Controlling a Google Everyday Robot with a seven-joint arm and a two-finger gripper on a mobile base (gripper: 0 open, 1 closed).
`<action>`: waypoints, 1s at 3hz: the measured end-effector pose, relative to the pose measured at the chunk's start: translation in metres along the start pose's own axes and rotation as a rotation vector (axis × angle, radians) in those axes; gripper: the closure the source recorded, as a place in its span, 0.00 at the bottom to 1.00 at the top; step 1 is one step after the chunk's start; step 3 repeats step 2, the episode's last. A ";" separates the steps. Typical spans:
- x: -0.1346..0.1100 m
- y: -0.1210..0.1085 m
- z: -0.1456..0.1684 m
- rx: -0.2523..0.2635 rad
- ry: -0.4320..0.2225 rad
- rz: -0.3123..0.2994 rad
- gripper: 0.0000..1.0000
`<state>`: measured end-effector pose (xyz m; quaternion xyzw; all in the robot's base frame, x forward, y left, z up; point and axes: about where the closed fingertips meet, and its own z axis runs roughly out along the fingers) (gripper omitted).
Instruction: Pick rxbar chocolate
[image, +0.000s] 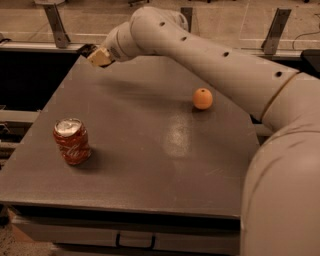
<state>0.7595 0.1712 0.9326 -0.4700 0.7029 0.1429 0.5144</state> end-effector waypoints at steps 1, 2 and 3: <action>-0.038 -0.011 -0.057 0.046 -0.095 -0.062 1.00; -0.035 -0.014 -0.062 0.052 -0.094 -0.071 1.00; -0.035 -0.014 -0.062 0.052 -0.094 -0.071 1.00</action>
Offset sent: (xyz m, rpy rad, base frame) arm -0.0204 -0.0198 0.0521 0.0324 -0.0992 0.0145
